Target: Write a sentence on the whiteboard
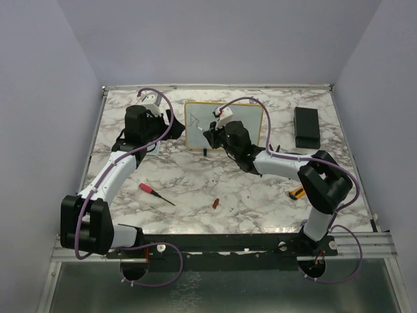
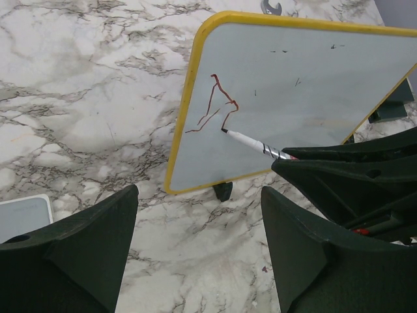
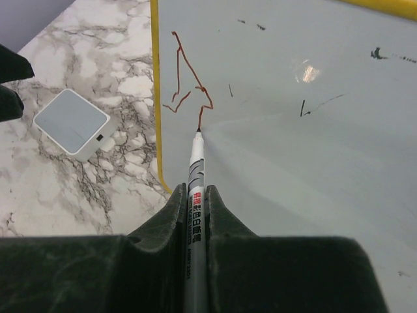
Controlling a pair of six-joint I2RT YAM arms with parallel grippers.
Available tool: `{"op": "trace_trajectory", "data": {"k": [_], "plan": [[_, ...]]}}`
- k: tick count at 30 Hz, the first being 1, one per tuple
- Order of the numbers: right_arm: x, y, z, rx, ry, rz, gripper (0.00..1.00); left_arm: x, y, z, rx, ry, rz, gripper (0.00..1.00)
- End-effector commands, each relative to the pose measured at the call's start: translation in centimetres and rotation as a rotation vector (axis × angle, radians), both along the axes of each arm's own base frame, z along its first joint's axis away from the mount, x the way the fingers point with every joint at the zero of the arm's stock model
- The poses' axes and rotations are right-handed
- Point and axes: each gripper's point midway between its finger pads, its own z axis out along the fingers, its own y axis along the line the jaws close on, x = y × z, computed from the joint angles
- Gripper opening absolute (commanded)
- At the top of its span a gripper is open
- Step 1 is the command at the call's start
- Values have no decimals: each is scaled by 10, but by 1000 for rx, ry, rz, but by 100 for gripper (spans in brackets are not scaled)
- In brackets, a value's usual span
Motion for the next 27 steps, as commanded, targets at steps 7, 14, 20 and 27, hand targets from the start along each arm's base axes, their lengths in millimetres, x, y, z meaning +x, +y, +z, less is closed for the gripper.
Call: {"op": "trace_trajectory", "data": {"k": [7,14,20,27], "plan": [[-6,-2,-25,-39,47,-9,1,1,2,2,3,-4,5,77],[5,0,3,-1,-18,-33,1,1,2,2,2,-2,2,77],[6,1,13,15,-41,-39,1,1,2,1,2,0,2,77],[8,-2,18,28,-57,-58,1,1,1,-1,2,5,-2,77]]}}
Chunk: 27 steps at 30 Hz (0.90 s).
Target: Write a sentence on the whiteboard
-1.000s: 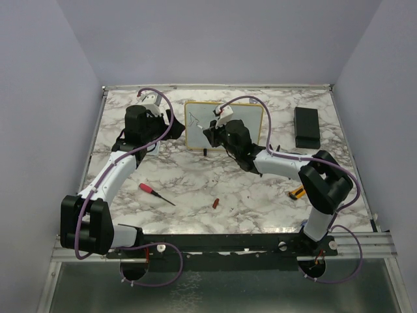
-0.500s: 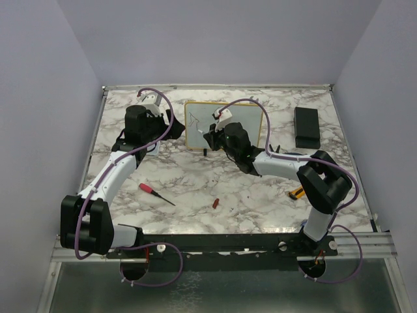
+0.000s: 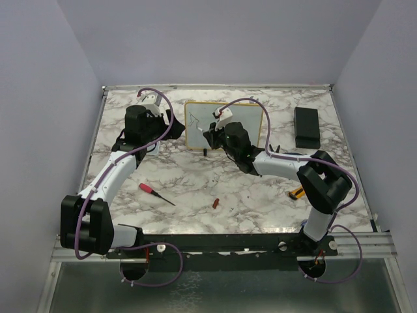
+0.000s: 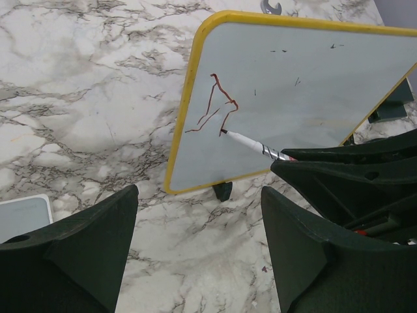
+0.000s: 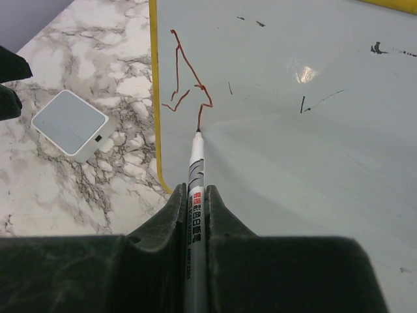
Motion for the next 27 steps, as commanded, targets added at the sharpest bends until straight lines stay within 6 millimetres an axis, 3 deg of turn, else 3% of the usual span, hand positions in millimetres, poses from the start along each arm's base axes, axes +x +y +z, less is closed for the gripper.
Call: {"op": "trace_trajectory", "data": {"k": [1,27], "plan": [[11,-3,25,33,-68,-54,1,0,1,-1,1,5,-3,77],[8,-26,26,36,-83,-139,1,-2,-5,-5,-19,22,-18,76]]}}
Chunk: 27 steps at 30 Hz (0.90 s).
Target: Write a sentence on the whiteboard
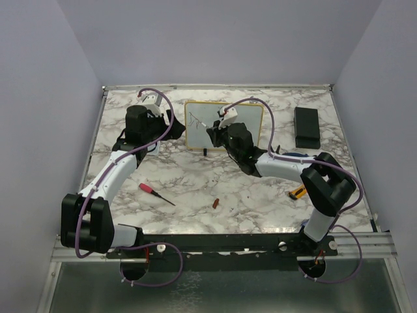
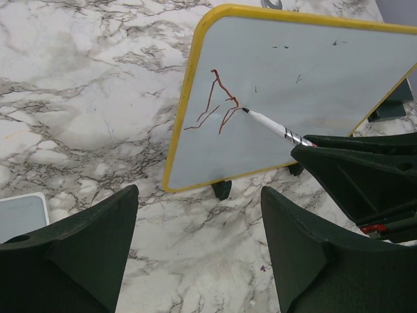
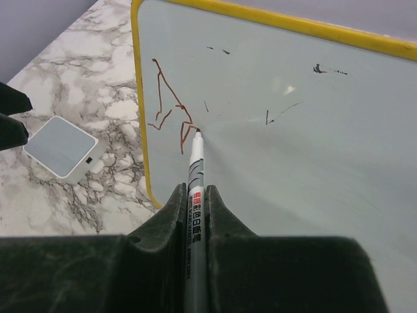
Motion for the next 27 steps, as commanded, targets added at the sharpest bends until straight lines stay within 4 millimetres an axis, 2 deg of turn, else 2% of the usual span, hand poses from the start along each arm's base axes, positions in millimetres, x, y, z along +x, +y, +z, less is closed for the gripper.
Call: {"op": "trace_trajectory", "data": {"k": [1,5,12,27], "plan": [[2,-13,9,5,-28,-61,1,-3,-4,-1,-13,7,-17,76],[-1,-8,13,9,-39,-26,1,-3,-5,-1,-11,5,-19,76],[-25,1,39,47,-113,113,1,-3,-5,-1,-11,5,-19,76],[-7,2,10,-6,-41,46,1,-3,-5,-2,-7,7,-19,76]]}}
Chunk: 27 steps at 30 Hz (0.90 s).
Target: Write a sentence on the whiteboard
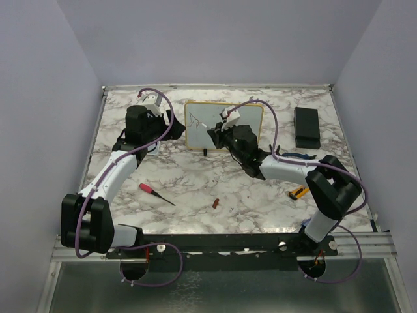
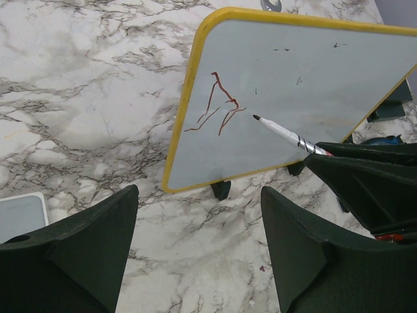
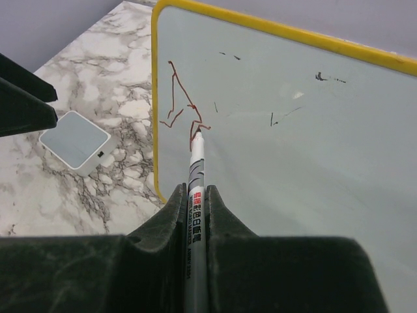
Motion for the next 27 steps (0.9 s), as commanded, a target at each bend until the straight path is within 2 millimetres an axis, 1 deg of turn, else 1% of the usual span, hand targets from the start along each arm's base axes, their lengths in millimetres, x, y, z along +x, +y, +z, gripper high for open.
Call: {"op": "trace_trajectory", "data": {"k": [1,14,19,27], "plan": [[9,2,-4,-21,9,-28,1,-3,-4,-3,-5,6,-17,76],[13,-8,-24,-64,48,-86,1,-3,-3,-1,-3,0,-16,76],[15,-14,-26,-75,51,-115,1,-4,-3,0,-3,-4,-16,76],[14,-25,-21,-76,41,-161,1,-4,-3,1,-4,-6,-16,76]]}}
